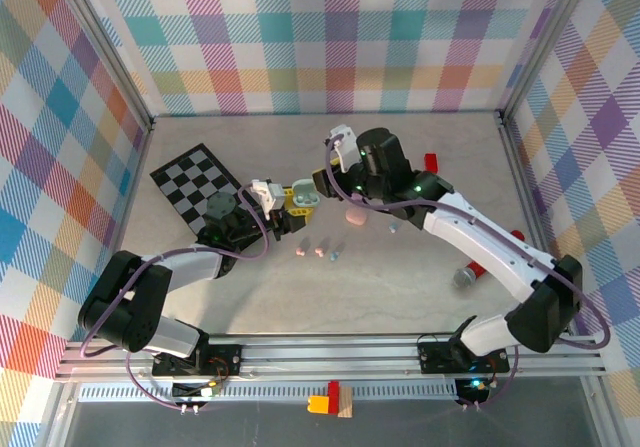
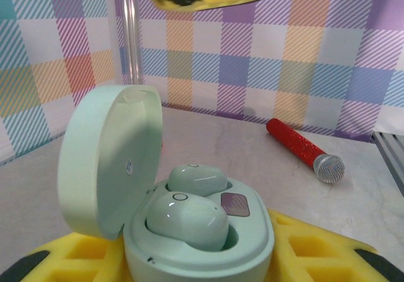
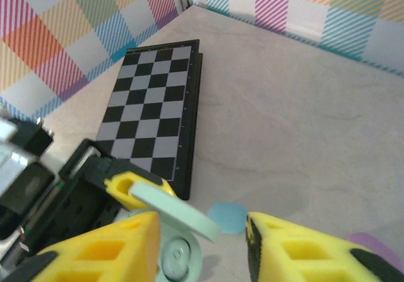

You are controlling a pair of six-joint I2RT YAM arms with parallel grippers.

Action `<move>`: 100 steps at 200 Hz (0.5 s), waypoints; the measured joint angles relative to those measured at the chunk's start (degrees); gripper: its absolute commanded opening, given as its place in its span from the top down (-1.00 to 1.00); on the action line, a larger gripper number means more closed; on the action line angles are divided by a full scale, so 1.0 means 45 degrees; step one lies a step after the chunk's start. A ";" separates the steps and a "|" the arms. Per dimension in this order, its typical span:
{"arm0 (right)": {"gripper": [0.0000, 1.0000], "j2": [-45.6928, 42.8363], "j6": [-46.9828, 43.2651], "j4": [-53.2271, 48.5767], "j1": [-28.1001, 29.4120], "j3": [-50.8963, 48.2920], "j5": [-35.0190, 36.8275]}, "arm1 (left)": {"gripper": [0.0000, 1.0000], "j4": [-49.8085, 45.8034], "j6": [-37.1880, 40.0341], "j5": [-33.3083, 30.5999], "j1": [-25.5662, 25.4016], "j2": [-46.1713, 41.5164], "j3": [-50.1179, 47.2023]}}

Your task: Insert wireless bluetooth earbuds into charging case

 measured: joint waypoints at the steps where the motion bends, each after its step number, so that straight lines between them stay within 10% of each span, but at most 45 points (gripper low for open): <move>1: 0.31 0.0024 0.0010 0.0000 0.0000 0.0019 0.0000 | 0.17 0.0000 0.0010 0.0000 -0.0005 0.0000 0.0000; 100: 0.35 0.1642 0.0112 -0.0903 0.0024 0.1039 -0.0389 | 0.16 -0.0719 0.0141 -0.0350 -0.0301 -0.0189 0.0005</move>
